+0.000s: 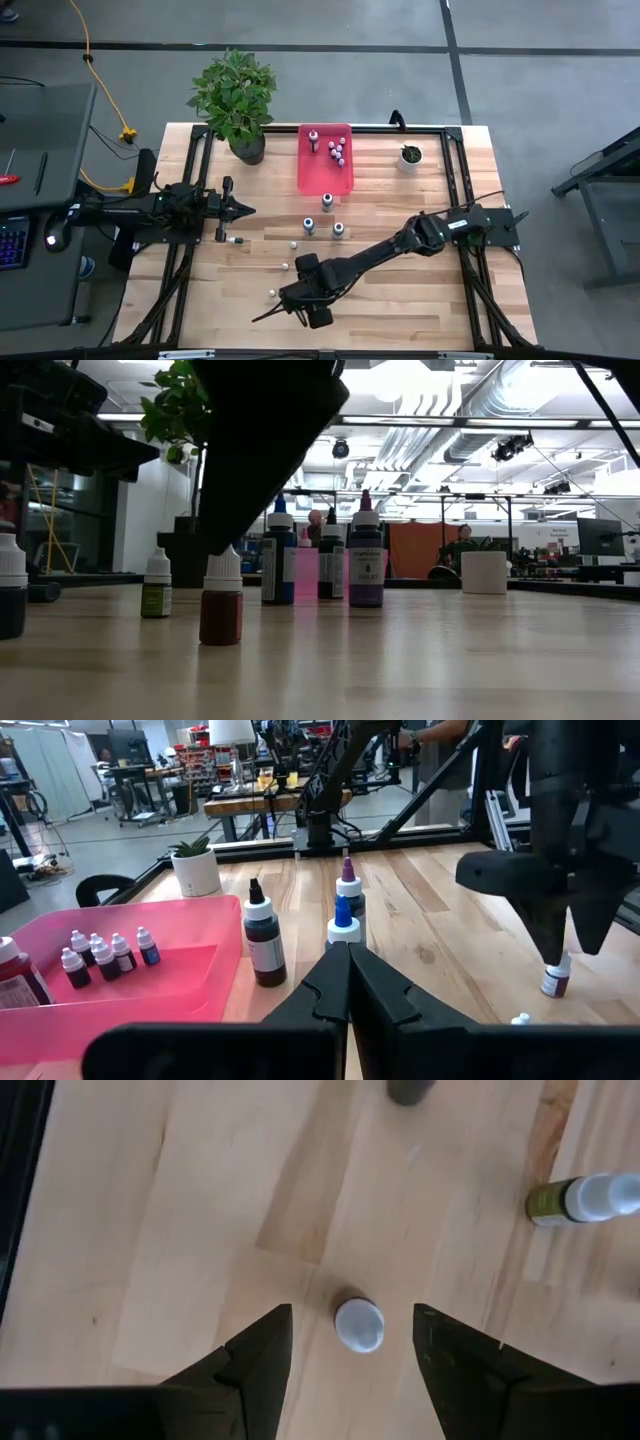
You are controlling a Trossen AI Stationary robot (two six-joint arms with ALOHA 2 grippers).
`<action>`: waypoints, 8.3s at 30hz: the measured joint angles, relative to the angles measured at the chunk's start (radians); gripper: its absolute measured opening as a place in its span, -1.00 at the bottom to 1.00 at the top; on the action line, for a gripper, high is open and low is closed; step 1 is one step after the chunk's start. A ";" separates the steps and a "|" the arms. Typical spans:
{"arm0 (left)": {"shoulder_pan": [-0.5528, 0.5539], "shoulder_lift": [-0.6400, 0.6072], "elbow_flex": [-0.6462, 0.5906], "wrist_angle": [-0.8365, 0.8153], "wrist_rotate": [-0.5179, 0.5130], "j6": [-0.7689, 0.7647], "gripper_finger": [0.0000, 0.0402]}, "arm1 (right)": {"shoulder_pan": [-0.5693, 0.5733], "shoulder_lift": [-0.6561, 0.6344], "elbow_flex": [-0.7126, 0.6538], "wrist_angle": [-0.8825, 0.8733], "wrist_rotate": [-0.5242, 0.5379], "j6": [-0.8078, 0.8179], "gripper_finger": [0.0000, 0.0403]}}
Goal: Pick & Place food coloring
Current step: Put the orange food coloring bottle into the pink bin, then put the purple food coloring bottle into the pink bin
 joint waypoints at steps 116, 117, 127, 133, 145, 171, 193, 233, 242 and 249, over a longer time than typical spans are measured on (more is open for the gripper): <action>0.000 0.000 0.000 0.000 0.000 0.000 -1.00 | -0.724 -0.561 -0.566 0.230 0.060 -0.032 -0.82; 0.000 0.000 0.000 0.000 0.000 0.000 -1.00 | -0.736 -0.534 -0.541 0.212 0.051 -0.028 -0.82; 0.000 0.000 0.000 0.000 0.000 0.000 -1.00 | -0.856 -0.323 -0.354 0.087 -0.047 0.001 -0.82; 0.000 0.000 0.000 0.000 0.000 0.000 -1.00 | -0.897 -0.261 -0.292 0.081 -0.053 -0.050 -0.82; 0.000 0.000 0.000 0.000 0.000 0.000 -1.00 | -0.936 -0.252 -0.286 0.101 -0.049 -0.225 -0.82; 0.000 0.000 0.000 0.000 0.000 0.000 -1.00 | -0.950 -0.211 -0.288 0.076 -0.091 -0.586 -0.82; 0.000 0.000 0.000 0.000 0.000 0.000 -1.00 | -0.951 -0.212 -0.286 0.106 -0.119 -0.540 -0.68; 0.000 0.000 0.000 0.000 0.000 0.000 -1.00 | -0.950 -0.181 -0.286 0.051 -0.145 -0.447 -0.64; 0.000 0.000 0.000 0.000 0.000 0.000 -1.00 | -0.949 -0.212 -0.286 0.041 -0.072 -0.441 -0.57; 0.000 0.000 0.000 0.000 0.000 0.000 -1.00 | -0.930 -0.288 -0.286 0.030 -0.079 -0.427 -0.25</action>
